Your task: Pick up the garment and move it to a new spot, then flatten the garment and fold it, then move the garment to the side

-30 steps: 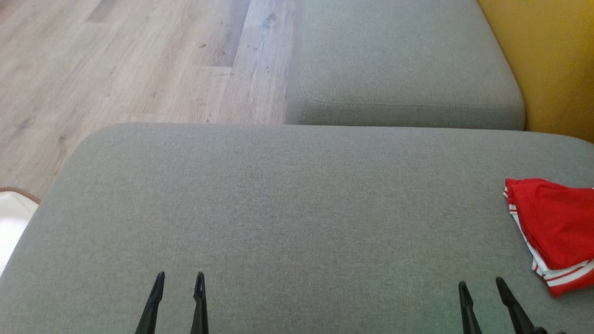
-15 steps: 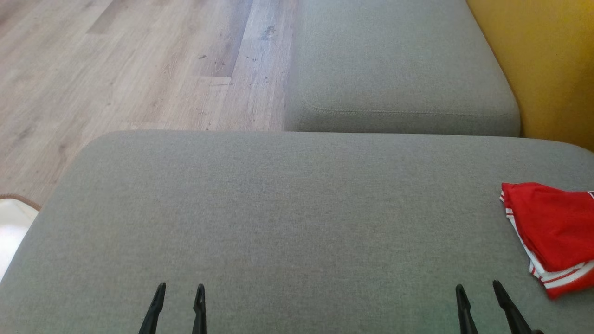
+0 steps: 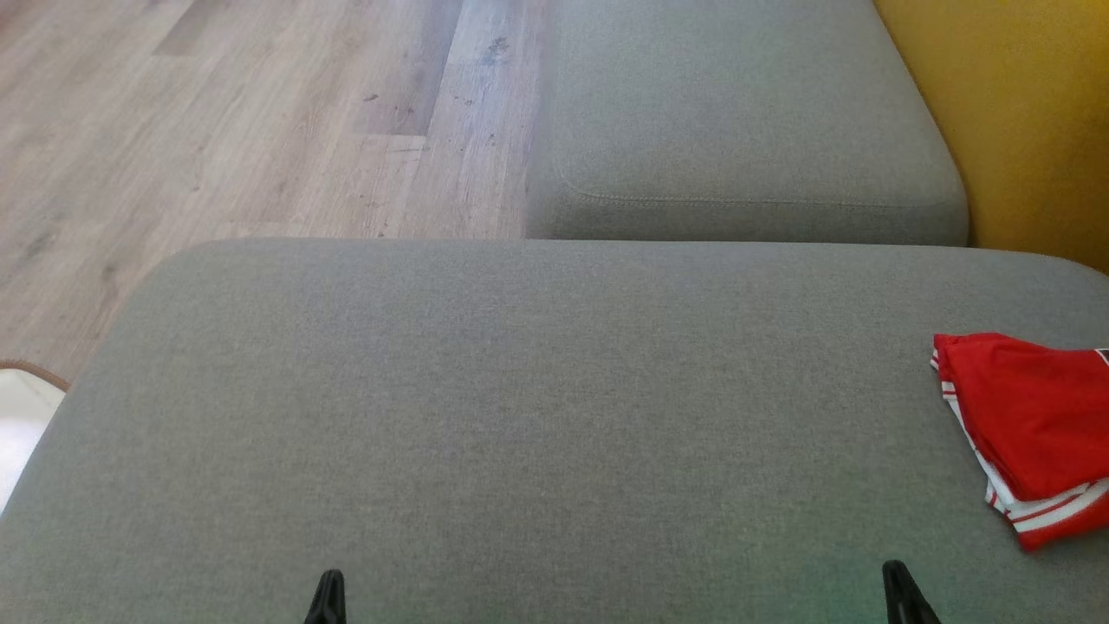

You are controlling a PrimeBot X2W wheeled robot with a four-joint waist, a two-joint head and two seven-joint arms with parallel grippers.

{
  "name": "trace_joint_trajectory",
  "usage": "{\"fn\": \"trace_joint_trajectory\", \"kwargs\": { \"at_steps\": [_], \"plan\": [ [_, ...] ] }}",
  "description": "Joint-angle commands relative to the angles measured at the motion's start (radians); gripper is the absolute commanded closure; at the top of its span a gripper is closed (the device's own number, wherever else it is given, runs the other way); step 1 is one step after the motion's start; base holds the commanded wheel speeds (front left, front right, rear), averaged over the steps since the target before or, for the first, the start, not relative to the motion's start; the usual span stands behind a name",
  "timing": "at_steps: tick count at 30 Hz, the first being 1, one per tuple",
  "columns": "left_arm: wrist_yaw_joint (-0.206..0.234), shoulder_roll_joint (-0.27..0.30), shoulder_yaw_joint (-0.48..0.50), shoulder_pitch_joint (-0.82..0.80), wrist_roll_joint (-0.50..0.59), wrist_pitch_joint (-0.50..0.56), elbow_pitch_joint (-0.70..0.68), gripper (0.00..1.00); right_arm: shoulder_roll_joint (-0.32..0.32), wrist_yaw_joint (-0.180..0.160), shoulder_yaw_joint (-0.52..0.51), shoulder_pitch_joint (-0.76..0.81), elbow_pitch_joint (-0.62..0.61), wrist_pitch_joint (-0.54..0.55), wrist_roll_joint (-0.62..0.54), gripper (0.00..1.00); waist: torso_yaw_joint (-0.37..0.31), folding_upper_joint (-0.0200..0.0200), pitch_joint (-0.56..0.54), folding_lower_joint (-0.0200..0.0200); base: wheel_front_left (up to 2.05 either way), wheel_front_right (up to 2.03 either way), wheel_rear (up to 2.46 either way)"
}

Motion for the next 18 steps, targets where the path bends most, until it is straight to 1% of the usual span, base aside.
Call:
{"fn": "trace_joint_trajectory", "kwargs": {
  "at_steps": [1,18],
  "plan": [
    [-0.005,0.005,0.011,-0.043,-0.025,0.003,-0.027,1.0,-0.008,0.0,-0.003,-0.041,-0.028,0.007,0.027,1.0,-0.001,-0.0001,0.002,0.0,0.0,0.0,0.0],
    [-0.022,0.014,0.034,-0.107,-0.243,0.042,0.004,1.0,-0.019,0.0,-0.01,-0.111,-0.003,0.046,0.243,1.0,-0.018,-0.0001,0.026,0.0,0.0,0.0,0.0]
  ]
}}
